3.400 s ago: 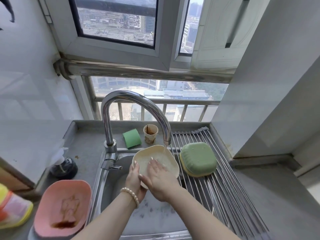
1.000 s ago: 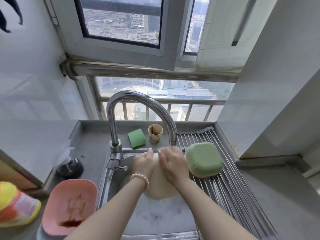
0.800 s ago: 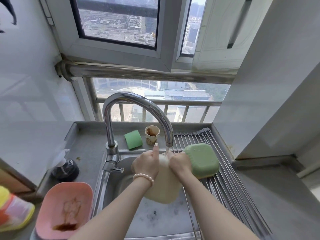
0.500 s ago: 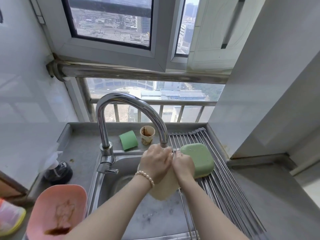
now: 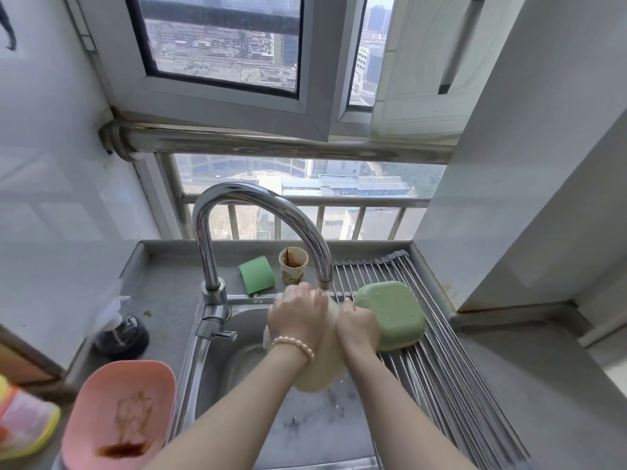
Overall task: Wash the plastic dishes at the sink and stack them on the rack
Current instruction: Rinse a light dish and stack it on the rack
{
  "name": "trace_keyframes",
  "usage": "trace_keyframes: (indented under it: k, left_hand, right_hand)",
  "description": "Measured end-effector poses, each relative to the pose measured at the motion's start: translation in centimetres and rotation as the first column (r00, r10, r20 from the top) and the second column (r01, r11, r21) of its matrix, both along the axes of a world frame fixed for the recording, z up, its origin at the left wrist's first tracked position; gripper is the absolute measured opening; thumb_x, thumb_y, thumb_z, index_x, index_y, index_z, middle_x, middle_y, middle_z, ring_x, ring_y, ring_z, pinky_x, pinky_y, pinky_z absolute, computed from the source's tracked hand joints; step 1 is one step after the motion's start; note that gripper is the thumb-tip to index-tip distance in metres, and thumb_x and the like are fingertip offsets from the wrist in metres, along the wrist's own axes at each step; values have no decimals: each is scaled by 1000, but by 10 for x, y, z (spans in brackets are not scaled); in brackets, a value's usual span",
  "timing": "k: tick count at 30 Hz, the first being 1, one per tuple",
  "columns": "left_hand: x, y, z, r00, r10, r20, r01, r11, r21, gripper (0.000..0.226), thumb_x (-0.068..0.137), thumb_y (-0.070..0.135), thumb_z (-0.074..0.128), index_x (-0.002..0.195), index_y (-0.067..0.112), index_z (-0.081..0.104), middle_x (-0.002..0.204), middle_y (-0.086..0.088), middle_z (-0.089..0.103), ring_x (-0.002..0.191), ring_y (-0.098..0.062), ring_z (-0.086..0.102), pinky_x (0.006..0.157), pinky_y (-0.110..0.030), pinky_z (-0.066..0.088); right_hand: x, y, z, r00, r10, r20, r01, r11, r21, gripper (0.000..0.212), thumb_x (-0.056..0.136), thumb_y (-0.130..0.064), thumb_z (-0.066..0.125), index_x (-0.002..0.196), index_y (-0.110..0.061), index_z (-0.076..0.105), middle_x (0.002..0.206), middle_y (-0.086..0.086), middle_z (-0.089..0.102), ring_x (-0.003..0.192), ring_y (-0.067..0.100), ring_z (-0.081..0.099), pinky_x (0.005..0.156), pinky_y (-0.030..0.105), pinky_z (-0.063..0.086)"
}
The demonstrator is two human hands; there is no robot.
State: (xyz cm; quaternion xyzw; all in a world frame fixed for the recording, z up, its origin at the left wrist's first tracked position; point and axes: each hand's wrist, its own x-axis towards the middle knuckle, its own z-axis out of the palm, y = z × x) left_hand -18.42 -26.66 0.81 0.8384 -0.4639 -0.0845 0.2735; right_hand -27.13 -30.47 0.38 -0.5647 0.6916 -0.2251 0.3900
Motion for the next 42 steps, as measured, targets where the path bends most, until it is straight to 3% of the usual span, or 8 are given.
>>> trace_keyframes:
  k: [3, 7, 13, 19, 23, 28, 35, 42]
  left_hand:
    - [-9, 11, -13, 969, -118, 217, 149, 981, -128, 44, 89, 45, 36, 99, 18, 68, 105, -7, 66, 93, -28, 64, 77, -39, 53]
    - [24, 4, -9, 964, -28, -263, 69, 987, 146, 54, 81, 68, 47, 98, 19, 61, 101, -4, 66, 95, -25, 62, 80, -34, 48]
    - [37, 2, -7, 744, 126, -657, -120, 991, 55, 50, 89, 51, 56, 68, 7, 66, 69, -5, 66, 73, -21, 57, 75, -36, 47]
    - [24, 3, -3, 661, 328, -675, -436, 900, 10, 50, 99, 40, 44, 86, 0, 71, 100, -21, 70, 92, -34, 63, 82, -36, 47]
    - [32, 14, -6, 622, 330, -710, -483, 875, -17, 45, 101, 32, 44, 104, -5, 69, 108, -19, 68, 99, -29, 60, 81, -28, 38]
    - [26, 21, -17, 562, 334, -757, -468, 883, 42, 50, 91, 47, 55, 65, 5, 62, 66, -8, 59, 69, -23, 53, 62, -30, 40]
    - [22, 17, -25, -45, 307, -951, -598, 754, 272, 45, 78, 49, 71, 85, 5, 65, 93, -12, 69, 87, -27, 63, 92, -40, 51]
    - [31, 25, -25, -269, 286, -920, -620, 679, 392, 55, 90, 56, 51, 89, 1, 58, 84, -10, 64, 76, -25, 62, 98, -40, 47]
  right_hand:
    - [0, 2, 1, 1000, 15, 14, -15, 1000, -7, 46, 101, -29, 36, 102, 2, 69, 106, 19, 68, 98, 33, 61, 82, 35, 44]
    - [1, 3, 4, 991, 110, -74, -114, 991, -62, 48, 102, -33, 33, 102, -1, 69, 108, 15, 67, 100, 31, 59, 77, 31, 38]
    - [3, -12, 14, 973, 207, -100, -207, 978, 10, 35, 92, -25, 44, 65, -10, 61, 79, 10, 61, 77, 27, 52, 67, 30, 37]
    - [47, 14, 18, 867, 215, -449, -350, 904, -244, 56, 91, -52, 35, 117, -11, 61, 125, 11, 54, 120, 28, 41, 105, 43, 28]
    - [44, 20, 11, 728, 411, -548, -606, 759, -236, 84, 73, -63, 0, 113, -18, 59, 114, 10, 62, 111, 28, 46, 95, 42, 32]
    - [31, -14, 11, 801, 563, -202, -577, 816, -14, 43, 89, -46, 40, 62, -16, 54, 71, 7, 58, 72, 26, 53, 65, 34, 36]
    - [53, 33, -5, 777, 239, -582, -544, 719, -432, 42, 87, -38, 37, 92, -22, 75, 99, 6, 71, 95, 26, 65, 96, 46, 32]
    - [7, 31, -24, 520, 568, -637, -830, 513, -220, 83, 84, -77, 10, 150, -29, 22, 159, 6, 16, 146, 31, 14, 115, 58, 15]
